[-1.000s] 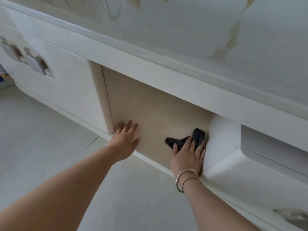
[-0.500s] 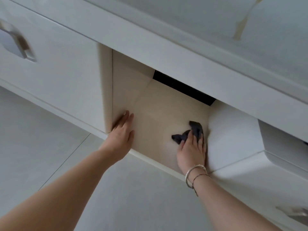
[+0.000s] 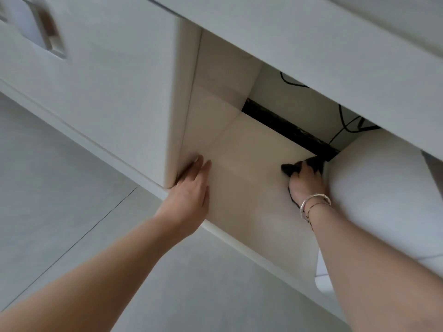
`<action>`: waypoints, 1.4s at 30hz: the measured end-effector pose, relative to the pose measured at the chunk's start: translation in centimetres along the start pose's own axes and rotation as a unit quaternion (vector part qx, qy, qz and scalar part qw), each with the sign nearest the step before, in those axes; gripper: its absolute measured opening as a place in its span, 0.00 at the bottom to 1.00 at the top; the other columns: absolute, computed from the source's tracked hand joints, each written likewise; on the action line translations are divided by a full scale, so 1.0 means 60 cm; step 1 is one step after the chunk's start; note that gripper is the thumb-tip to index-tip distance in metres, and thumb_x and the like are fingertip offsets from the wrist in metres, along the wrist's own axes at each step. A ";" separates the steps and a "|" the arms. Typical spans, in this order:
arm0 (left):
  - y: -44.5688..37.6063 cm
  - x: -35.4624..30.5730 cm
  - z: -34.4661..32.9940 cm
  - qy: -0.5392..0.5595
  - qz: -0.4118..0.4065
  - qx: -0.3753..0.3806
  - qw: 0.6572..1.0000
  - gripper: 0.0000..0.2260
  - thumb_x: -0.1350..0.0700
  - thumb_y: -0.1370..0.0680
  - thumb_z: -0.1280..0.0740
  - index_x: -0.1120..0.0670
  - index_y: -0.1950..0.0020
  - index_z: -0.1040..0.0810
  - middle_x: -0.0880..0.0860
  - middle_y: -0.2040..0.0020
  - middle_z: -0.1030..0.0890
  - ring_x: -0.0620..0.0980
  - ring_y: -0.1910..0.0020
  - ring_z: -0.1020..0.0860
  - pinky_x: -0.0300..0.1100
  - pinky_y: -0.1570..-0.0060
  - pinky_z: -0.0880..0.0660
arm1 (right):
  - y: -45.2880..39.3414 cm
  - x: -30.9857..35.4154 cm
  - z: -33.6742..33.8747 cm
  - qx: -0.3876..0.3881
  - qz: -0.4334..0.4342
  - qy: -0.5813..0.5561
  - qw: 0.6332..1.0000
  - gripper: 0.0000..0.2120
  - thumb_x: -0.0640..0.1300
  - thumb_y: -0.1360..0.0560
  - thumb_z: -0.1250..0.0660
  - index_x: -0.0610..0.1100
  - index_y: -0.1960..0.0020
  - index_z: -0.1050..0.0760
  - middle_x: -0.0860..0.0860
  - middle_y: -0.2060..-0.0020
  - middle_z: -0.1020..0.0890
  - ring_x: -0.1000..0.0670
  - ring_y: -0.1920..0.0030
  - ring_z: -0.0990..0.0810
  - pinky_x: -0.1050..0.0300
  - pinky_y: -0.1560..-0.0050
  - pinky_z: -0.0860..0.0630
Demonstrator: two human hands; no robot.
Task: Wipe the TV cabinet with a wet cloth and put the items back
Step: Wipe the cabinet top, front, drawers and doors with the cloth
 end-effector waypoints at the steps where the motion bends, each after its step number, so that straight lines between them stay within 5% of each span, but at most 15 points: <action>1: -0.003 -0.002 0.002 -0.004 -0.006 0.007 1.000 0.25 0.59 0.19 0.46 0.54 0.22 0.50 0.51 0.21 0.51 0.50 0.23 0.51 0.44 0.25 0.50 | 0.011 0.022 -0.002 0.015 0.047 -0.002 0.999 0.23 0.41 0.21 0.46 0.40 0.26 0.39 0.40 0.28 0.35 0.40 0.28 0.38 0.50 0.29 0.41; 4: -0.016 -0.009 0.002 -0.028 -0.013 0.022 0.999 0.25 0.57 0.19 0.46 0.52 0.22 0.50 0.50 0.21 0.51 0.49 0.23 0.51 0.46 0.24 0.49 | 0.063 0.108 -0.027 0.039 0.244 -0.019 0.969 0.22 0.41 0.21 0.44 0.44 0.26 0.37 0.41 0.28 0.34 0.40 0.31 0.35 0.52 0.31 0.39; 7: -0.021 -0.015 -0.006 -0.073 -0.022 0.035 0.996 0.25 0.55 0.18 0.46 0.50 0.22 0.49 0.50 0.21 0.51 0.50 0.22 0.51 0.45 0.24 0.52 | 0.060 0.113 -0.030 0.031 0.292 -0.040 0.955 0.21 0.42 0.21 0.43 0.48 0.28 0.34 0.46 0.28 0.34 0.41 0.33 0.32 0.53 0.32 0.38; 10: -0.020 -0.016 -0.010 -0.097 -0.042 0.030 0.994 0.24 0.54 0.18 0.47 0.48 0.23 0.49 0.49 0.21 0.50 0.49 0.23 0.50 0.40 0.26 0.56 | -0.015 0.014 -0.009 -0.065 0.091 -0.038 0.993 0.18 0.40 0.24 0.41 0.46 0.34 0.27 0.48 0.30 0.30 0.44 0.34 0.30 0.55 0.34 0.36; 12: -0.022 -0.011 -0.008 -0.083 -0.036 0.028 0.996 0.24 0.53 0.18 0.47 0.47 0.23 0.49 0.49 0.22 0.49 0.48 0.23 0.49 0.38 0.27 0.55 | -0.045 -0.035 -0.011 -0.068 -0.081 0.012 0.994 0.22 0.44 0.22 0.44 0.40 0.29 0.35 0.45 0.29 0.33 0.43 0.28 0.38 0.53 0.28 0.45; 15: -0.025 -0.003 -0.004 -0.046 -0.024 0.032 0.998 0.25 0.54 0.18 0.46 0.48 0.22 0.51 0.49 0.22 0.46 0.46 0.23 0.48 0.35 0.28 0.53 | -0.073 -0.035 -0.023 -0.064 -0.144 0.000 0.988 0.28 0.53 0.20 0.48 0.38 0.25 0.42 0.44 0.27 0.36 0.44 0.26 0.44 0.51 0.26 0.51; 18: -0.028 0.002 0.001 -0.029 -0.013 0.038 0.999 0.25 0.55 0.18 0.47 0.50 0.22 0.52 0.50 0.23 0.43 0.48 0.24 0.44 0.36 0.27 0.50 | -0.112 -0.013 -0.012 -0.032 -0.088 0.003 0.996 0.28 0.52 0.20 0.49 0.39 0.24 0.44 0.44 0.26 0.39 0.43 0.25 0.45 0.49 0.26 0.51; 24: -0.029 0.007 -0.006 -0.034 -0.020 0.005 0.999 0.24 0.57 0.19 0.50 0.51 0.22 0.51 0.51 0.24 0.41 0.50 0.26 0.39 0.35 0.30 0.45 | -0.122 0.118 -0.031 0.049 0.155 -0.016 0.987 0.24 0.47 0.19 0.48 0.46 0.24 0.42 0.43 0.25 0.39 0.42 0.26 0.42 0.53 0.29 0.44; 29: -0.019 0.012 0.002 -0.010 -0.025 0.015 1.000 0.28 0.65 0.21 0.48 0.49 0.23 0.48 0.49 0.23 0.42 0.48 0.25 0.42 0.31 0.31 0.49 | -0.057 0.258 -0.066 0.085 0.323 -0.021 0.942 0.21 0.42 0.19 0.47 0.42 0.26 0.38 0.41 0.29 0.33 0.41 0.31 0.35 0.55 0.35 0.39; 32: -0.005 0.013 0.013 -0.001 -0.037 0.005 0.999 0.29 0.67 0.23 0.48 0.51 0.23 0.47 0.50 0.24 0.40 0.50 0.26 0.40 0.31 0.31 0.47 | 0.015 0.245 -0.057 0.081 0.378 -0.037 0.922 0.22 0.40 0.19 0.47 0.44 0.25 0.39 0.44 0.29 0.33 0.44 0.31 0.35 0.59 0.35 0.41; 36: 0.015 0.010 0.018 0.023 -0.026 -0.023 0.999 0.27 0.69 0.23 0.48 0.53 0.24 0.43 0.52 0.26 0.36 0.51 0.28 0.37 0.32 0.33 0.43 | 0.087 0.219 -0.042 0.095 0.519 -0.036 0.849 0.23 0.41 0.23 0.44 0.45 0.28 0.34 0.45 0.31 0.29 0.44 0.34 0.32 0.59 0.36 0.40; 38: 0.019 0.013 0.017 0.031 -0.021 -0.034 0.999 0.27 0.68 0.22 0.49 0.53 0.24 0.44 0.52 0.25 0.38 0.49 0.26 0.40 0.32 0.31 0.45 | 0.060 0.215 -0.045 0.098 0.519 -0.029 0.848 0.23 0.39 0.22 0.43 0.48 0.28 0.35 0.46 0.30 0.30 0.45 0.35 0.32 0.59 0.36 0.38; 42: 0.017 0.022 0.018 0.042 -0.012 -0.043 0.998 0.27 0.68 0.22 0.49 0.53 0.23 0.44 0.51 0.24 0.40 0.45 0.25 0.43 0.27 0.31 0.51 | -0.059 0.212 -0.058 0.045 0.383 -0.030 0.922 0.23 0.42 0.20 0.45 0.48 0.25 0.39 0.43 0.27 0.35 0.39 0.32 0.32 0.54 0.31 0.38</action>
Point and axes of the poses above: each hand's wrist, its own y-axis away from the middle knuckle, its own z-axis out of the back of the hand, x = y × z, the point moved 5 cm from there along -y, towards the middle knuckle
